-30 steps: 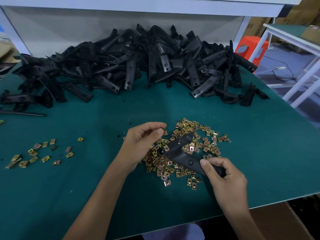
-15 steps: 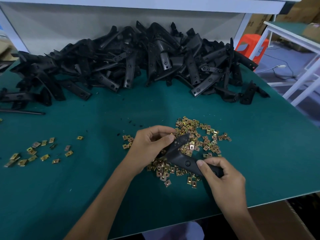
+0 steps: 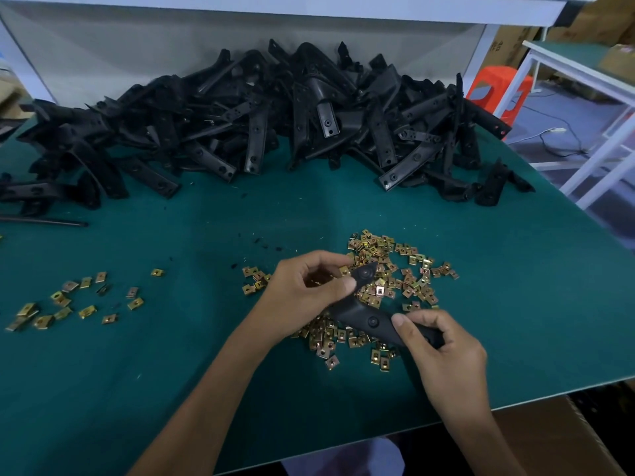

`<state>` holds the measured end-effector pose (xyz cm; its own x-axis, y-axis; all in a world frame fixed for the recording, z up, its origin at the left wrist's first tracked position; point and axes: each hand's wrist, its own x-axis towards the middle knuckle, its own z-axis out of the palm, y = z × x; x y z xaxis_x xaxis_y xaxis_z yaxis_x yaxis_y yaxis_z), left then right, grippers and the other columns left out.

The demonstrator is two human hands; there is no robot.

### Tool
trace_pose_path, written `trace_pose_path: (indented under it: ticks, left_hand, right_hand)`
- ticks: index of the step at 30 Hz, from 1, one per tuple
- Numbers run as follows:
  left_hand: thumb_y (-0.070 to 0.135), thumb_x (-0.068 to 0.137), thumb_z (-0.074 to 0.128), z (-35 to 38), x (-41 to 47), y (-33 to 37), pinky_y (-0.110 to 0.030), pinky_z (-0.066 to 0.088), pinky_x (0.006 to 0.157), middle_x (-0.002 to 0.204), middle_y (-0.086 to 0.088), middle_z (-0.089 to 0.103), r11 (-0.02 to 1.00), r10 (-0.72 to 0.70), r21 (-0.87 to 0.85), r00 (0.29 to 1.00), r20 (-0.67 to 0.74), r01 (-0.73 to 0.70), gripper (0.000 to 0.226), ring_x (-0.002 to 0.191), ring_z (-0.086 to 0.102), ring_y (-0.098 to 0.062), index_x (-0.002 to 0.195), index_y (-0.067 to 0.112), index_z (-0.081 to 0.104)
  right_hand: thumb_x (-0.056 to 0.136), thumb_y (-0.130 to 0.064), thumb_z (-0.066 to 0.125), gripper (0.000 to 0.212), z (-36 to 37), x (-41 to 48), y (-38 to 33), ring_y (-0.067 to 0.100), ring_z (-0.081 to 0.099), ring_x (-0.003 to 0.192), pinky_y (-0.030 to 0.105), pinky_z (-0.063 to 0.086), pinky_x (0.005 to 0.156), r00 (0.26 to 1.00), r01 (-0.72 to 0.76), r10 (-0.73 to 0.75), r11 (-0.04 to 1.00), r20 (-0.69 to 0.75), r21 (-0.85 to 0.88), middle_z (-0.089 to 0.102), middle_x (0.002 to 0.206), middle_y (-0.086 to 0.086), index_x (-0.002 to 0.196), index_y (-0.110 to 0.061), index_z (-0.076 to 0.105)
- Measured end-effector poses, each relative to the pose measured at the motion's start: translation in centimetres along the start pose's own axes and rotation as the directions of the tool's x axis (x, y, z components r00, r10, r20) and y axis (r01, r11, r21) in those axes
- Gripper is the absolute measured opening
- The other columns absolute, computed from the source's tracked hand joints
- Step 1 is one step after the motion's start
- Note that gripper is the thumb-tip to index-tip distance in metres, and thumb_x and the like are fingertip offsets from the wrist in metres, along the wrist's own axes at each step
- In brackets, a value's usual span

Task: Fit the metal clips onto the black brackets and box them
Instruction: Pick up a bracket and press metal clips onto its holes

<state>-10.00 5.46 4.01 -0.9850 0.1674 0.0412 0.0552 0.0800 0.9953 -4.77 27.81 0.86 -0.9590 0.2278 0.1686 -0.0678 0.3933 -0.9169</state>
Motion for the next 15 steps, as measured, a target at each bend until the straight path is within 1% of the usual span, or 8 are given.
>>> trace_pose_path:
  ticks: [1,2,4,7,12,13,15]
  left_hand:
    - [0.036,0.080,0.080,0.1,-0.1,-0.1,-0.020,0.055,0.077,0.096,0.014,0.071,0.998,-0.006,0.056,1.000,0.013,0.005,0.031,0.089,0.069,-0.004,0.109,0.044,0.072]
    - [0.039,0.077,0.080,0.3,-0.1,-0.3,-0.021,0.055,0.079,0.099,0.015,0.070,0.994,-0.005,0.108,1.000,0.016,0.003,0.038,0.092,0.068,-0.004,0.113,0.046,0.069]
    - [0.036,0.076,0.081,0.6,-0.1,-0.5,-0.021,0.053,0.082,0.103,0.016,0.069,0.987,0.016,0.159,1.000,-0.003,-0.016,0.044,0.096,0.067,-0.003,0.116,0.045,0.067]
    - [0.033,0.076,0.082,0.9,-0.1,-0.7,-0.025,0.053,0.086,0.103,0.016,0.072,0.993,0.034,0.119,0.999,-0.043,-0.029,0.043,0.098,0.068,-0.004,0.115,0.043,0.069]
    - [0.035,0.077,0.081,1.2,-0.2,-0.8,-0.031,0.054,0.093,0.105,0.019,0.073,0.992,0.027,0.123,0.997,-0.067,-0.018,0.039,0.101,0.068,-0.001,0.112,0.046,0.070]
    - [0.034,0.078,0.080,1.3,-0.2,-0.8,-0.030,0.054,0.094,0.105,0.019,0.073,0.992,0.028,0.127,0.997,-0.071,-0.019,0.035,0.102,0.068,0.000,0.110,0.045,0.070]
    - [0.031,0.081,0.079,1.5,-0.3,-0.8,-0.024,0.053,0.093,0.106,0.022,0.072,0.989,0.044,0.141,0.996,-0.076,-0.033,0.031,0.103,0.067,0.002,0.107,0.046,0.070]
  right_hand:
    - [0.071,-0.060,0.069,0.023,0.0,0.0,0.0,-0.001,0.065,0.075,0.006,0.044,0.064,1.000,0.001,-0.001,1.000,-0.006,-0.003,0.072,0.080,-0.018,0.085,-0.042,0.071]
    - [0.071,-0.059,0.069,0.022,0.0,0.0,0.0,-0.001,0.065,0.074,0.006,0.044,0.063,1.000,0.000,0.000,1.000,-0.011,-0.004,0.072,0.080,-0.018,0.085,-0.042,0.071]
    - [0.072,-0.058,0.070,0.022,0.0,0.1,0.1,-0.001,0.065,0.073,0.006,0.044,0.062,1.000,0.001,-0.001,1.000,-0.017,-0.004,0.071,0.079,-0.018,0.082,-0.038,0.072]
    - [0.073,-0.058,0.069,0.024,0.0,0.0,0.2,-0.002,0.066,0.075,0.004,0.044,0.063,1.000,-0.001,0.001,1.000,-0.027,-0.010,0.072,0.079,-0.020,0.076,-0.034,0.072]
    - [0.074,-0.054,0.071,0.021,0.0,0.1,0.4,-0.001,0.065,0.074,0.006,0.045,0.063,1.000,-0.006,0.005,1.000,-0.022,-0.028,0.071,0.078,-0.019,0.076,-0.033,0.072]
    - [0.075,-0.052,0.072,0.020,0.0,0.1,0.4,-0.001,0.065,0.073,0.006,0.044,0.062,1.000,-0.008,0.007,0.999,-0.021,-0.031,0.071,0.077,-0.019,0.077,-0.032,0.072]
    - [0.077,-0.049,0.074,0.017,0.0,0.0,0.3,-0.002,0.065,0.073,0.005,0.044,0.063,1.000,-0.012,0.012,0.999,-0.016,-0.037,0.071,0.078,-0.019,0.077,-0.032,0.072]
